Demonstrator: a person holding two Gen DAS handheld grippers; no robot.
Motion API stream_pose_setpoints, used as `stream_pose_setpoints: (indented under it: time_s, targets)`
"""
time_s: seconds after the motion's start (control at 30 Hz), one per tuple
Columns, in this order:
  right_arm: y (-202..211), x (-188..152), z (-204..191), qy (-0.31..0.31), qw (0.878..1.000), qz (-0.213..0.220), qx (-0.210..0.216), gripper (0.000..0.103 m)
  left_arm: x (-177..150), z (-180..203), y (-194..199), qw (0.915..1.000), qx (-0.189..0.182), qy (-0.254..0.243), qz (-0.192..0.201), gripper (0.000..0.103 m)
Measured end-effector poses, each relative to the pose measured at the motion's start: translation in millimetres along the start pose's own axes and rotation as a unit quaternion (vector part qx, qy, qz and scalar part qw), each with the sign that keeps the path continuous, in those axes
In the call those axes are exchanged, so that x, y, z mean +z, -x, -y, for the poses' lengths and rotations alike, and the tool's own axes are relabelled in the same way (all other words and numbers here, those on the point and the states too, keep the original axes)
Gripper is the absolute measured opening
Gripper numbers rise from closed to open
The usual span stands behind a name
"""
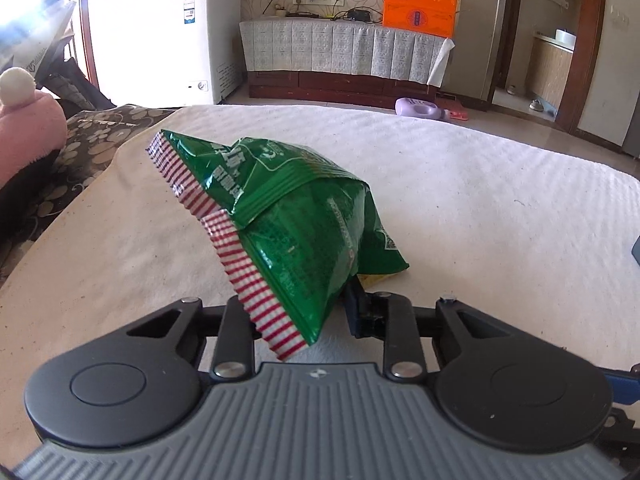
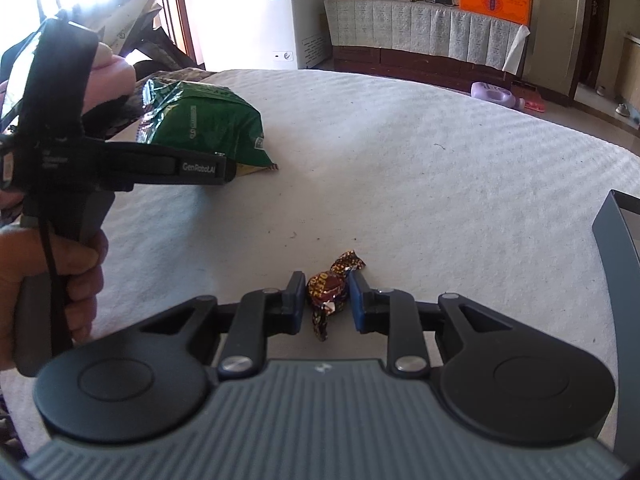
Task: Organize snacks
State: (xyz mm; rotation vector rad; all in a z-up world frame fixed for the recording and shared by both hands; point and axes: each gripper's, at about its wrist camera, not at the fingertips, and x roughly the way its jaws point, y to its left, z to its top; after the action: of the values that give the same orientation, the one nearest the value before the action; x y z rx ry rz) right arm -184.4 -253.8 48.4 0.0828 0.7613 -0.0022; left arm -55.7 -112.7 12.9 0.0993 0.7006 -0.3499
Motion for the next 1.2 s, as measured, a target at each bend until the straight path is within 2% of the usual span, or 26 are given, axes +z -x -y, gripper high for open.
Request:
stream_pose_setpoints:
  time_s: [0.37, 1.2]
  targets:
    - [17, 1, 9, -0.011, 1.0, 0.011, 0.012, 0.027, -6, 13, 17, 0.9997, 0.021, -0.013, 0.002, 0.03]
    - [56, -9, 27, -0.039, 0.998, 0.041, 0.023, 0.027, -27, 36, 85, 0.9992, 0.026, -0.018, 0.024, 0.03]
